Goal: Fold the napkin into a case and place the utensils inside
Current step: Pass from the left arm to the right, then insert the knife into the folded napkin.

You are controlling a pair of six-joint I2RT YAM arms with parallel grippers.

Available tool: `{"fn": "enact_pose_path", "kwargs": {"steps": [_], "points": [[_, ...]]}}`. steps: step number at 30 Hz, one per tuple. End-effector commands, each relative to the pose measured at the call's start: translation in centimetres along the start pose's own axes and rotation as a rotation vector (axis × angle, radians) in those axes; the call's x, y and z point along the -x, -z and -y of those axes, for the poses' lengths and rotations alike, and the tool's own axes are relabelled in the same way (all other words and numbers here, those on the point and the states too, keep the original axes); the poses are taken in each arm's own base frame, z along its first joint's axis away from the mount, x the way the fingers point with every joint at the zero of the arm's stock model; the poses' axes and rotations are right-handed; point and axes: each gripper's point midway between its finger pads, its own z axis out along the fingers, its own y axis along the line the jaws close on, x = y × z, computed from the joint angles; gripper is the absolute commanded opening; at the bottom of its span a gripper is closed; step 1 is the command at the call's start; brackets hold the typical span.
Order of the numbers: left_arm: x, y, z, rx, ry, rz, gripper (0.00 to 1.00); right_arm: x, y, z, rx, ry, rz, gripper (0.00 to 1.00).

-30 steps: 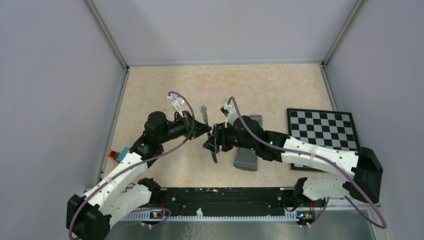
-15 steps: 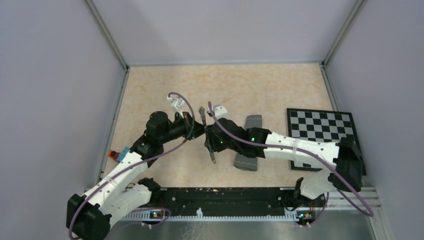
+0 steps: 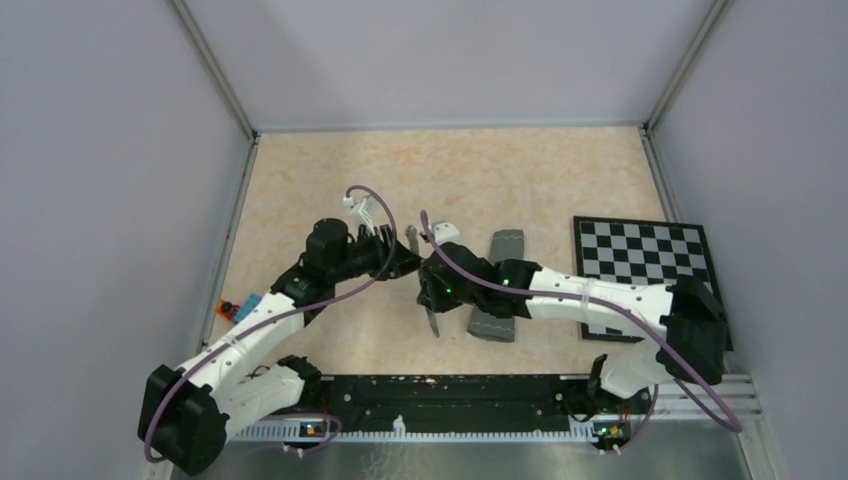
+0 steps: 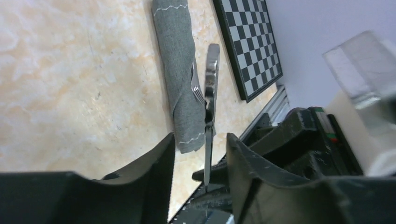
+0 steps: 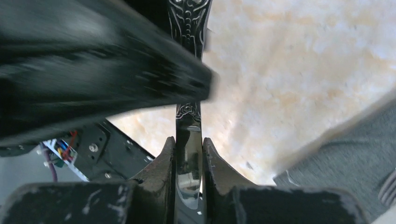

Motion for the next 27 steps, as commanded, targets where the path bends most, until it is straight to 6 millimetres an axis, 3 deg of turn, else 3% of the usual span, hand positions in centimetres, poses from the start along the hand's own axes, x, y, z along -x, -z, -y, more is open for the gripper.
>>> {"fn": "enact_pose_path", "kwargs": {"steps": [1, 6, 11, 14, 17, 22, 27], "points": [[0.0, -0.4, 0.2, -0.032, 0.041, 0.008, 0.54, -0.5, 2.3, 1.4, 0.093, -0.136, -0.009, 0.0], [-3.5, -2.4, 0.1, -0.137, 0.118, -0.134, 0.64, -5.4, 4.6, 6.1, 0.126, -0.293, -0.126, 0.0], [-7.9, -5.9, 2.3, -0.21, 0.096, -0.261, 0.46, -9.1, 7.3, 9.7, 0.109, -0.4, -0.219, 0.0], [-10.2, -7.8, 3.0, -0.243, 0.114, -0.314, 0.29, -10.4, 8.1, 10.8, 0.088, -0.427, -0.272, 0.0], [-11.7, -9.4, 3.3, -0.267, 0.133, -0.339, 0.2, -12.1, 8.0, 11.7, 0.058, -0.44, -0.334, 0.0], [-14.0, -11.7, 3.0, -0.262, 0.13, -0.396, 0.12, -13.4, 7.6, 12.6, 0.036, -0.468, -0.399, 0.0], [-15.1, -12.5, 2.4, -0.257, 0.14, -0.414, 0.08, -14.0, 7.4, 13.0, 0.015, -0.479, -0.439, 0.0]]}}
